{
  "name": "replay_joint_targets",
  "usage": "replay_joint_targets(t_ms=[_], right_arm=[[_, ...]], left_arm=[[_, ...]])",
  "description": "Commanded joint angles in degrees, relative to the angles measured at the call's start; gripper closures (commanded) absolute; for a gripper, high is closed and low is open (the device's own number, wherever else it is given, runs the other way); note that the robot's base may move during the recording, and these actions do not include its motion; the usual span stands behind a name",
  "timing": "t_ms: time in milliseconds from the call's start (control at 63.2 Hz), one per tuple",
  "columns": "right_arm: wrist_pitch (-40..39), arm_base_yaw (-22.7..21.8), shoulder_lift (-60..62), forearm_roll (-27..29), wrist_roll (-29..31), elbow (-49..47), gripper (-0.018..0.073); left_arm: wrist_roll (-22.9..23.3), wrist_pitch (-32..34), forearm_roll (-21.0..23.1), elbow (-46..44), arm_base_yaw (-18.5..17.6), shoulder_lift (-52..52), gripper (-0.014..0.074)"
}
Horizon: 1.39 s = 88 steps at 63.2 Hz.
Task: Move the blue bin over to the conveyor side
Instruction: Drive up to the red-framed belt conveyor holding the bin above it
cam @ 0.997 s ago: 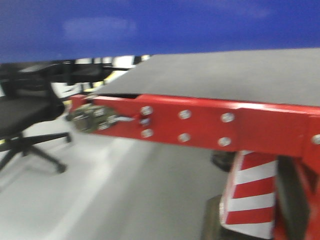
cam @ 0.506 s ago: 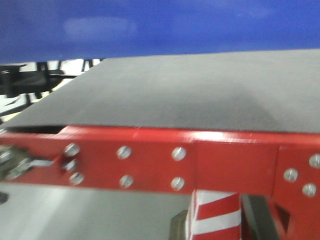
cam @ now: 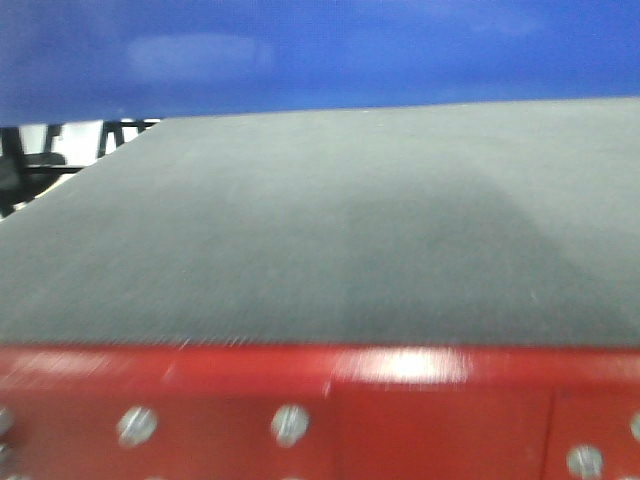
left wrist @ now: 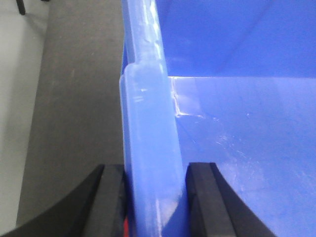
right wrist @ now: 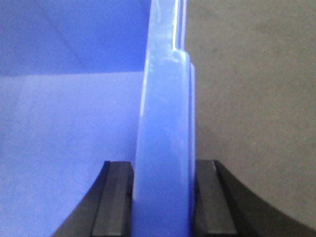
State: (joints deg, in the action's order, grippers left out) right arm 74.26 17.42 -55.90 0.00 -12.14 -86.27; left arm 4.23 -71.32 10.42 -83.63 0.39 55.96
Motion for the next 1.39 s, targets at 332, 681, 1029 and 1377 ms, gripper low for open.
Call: replay_joint_targets(t_ms=[332,681,1029,1377], right_arm=[[-5.45,-0.07,1.19,-2.30,0.66,-0.86,0.0640],[-5.45,-0.07,1.19,-2.30,0.66,-0.86,0.0640],[-5.45,-0.07,1.19,-2.30,0.66,-0.86,0.0640],[-5.45,-0.07,1.19,-2.30,0.66,-0.86,0.0640]], left_arm=[[-0.69,5.23,-0.57,-0.75,-0.08,-0.73,0.0607],[-0.69,5.23,-0.57,-0.75,-0.08,-0.73,0.0607],[-0.69,5.23,-0.57,-0.75,-0.08,-0.73,0.0607],[-0.69,5.23,-0.57,-0.75,-0.08,-0.73,0.0607]])
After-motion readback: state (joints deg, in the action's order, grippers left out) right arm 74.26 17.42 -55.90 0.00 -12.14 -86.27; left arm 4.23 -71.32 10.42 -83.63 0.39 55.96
